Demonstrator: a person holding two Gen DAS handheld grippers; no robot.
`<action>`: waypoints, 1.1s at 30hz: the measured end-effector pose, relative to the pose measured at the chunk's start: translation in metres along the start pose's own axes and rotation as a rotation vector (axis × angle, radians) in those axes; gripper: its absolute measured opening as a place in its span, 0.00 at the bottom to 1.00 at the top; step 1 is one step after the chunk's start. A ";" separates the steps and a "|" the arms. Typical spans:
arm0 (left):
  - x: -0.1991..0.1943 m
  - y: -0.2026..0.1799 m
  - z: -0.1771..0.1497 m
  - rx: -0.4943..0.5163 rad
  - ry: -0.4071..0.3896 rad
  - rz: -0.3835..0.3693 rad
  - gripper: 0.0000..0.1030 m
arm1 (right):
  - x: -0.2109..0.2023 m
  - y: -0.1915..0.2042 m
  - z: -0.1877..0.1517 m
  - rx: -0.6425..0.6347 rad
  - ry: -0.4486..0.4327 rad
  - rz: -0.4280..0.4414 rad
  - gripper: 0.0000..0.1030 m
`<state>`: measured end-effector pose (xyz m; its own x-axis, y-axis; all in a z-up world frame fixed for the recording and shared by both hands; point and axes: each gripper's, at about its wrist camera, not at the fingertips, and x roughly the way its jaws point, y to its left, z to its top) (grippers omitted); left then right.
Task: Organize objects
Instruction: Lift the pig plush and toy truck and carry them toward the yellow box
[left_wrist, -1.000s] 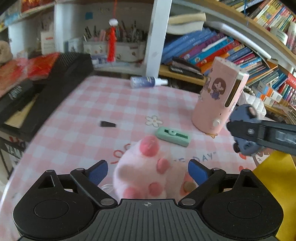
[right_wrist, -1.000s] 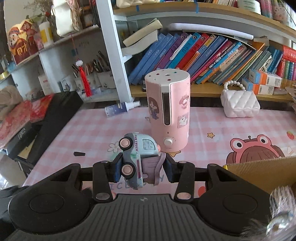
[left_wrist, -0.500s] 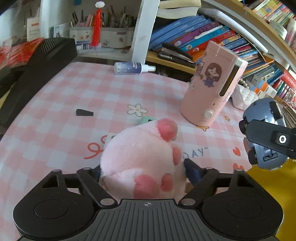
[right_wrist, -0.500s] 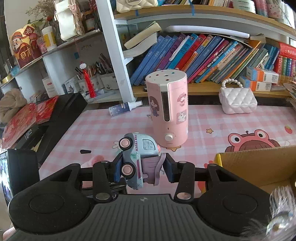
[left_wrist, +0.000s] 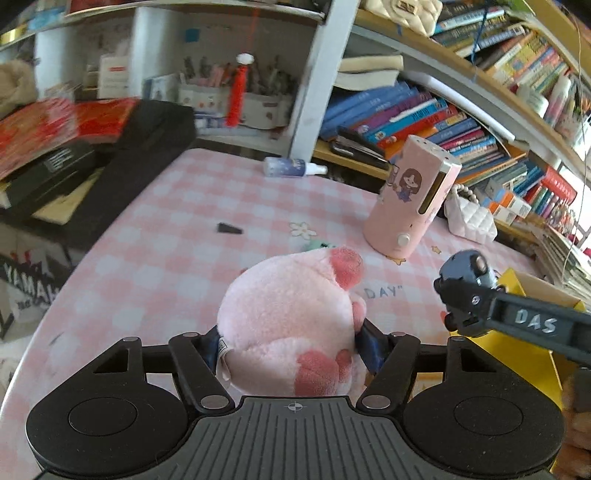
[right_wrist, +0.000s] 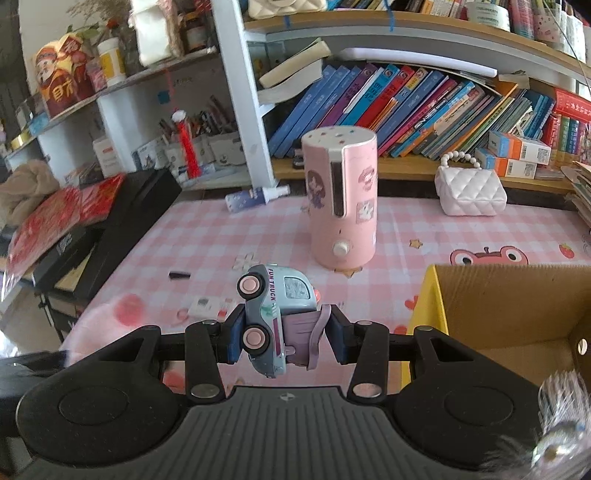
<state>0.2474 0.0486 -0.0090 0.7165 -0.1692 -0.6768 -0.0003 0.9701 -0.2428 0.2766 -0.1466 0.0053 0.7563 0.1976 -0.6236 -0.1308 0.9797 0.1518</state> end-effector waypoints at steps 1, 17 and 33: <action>-0.007 0.003 -0.003 -0.004 0.000 0.004 0.66 | -0.002 0.002 -0.003 -0.010 0.005 0.002 0.41; -0.072 0.026 -0.046 -0.021 -0.022 0.017 0.66 | -0.053 0.029 -0.058 -0.102 0.038 0.010 0.41; -0.127 0.040 -0.099 0.004 -0.010 -0.016 0.66 | -0.106 0.056 -0.108 -0.093 0.058 0.004 0.41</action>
<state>0.0872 0.0922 -0.0013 0.7230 -0.1828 -0.6662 0.0136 0.9679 -0.2508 0.1200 -0.1091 -0.0033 0.7179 0.2002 -0.6667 -0.1942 0.9773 0.0843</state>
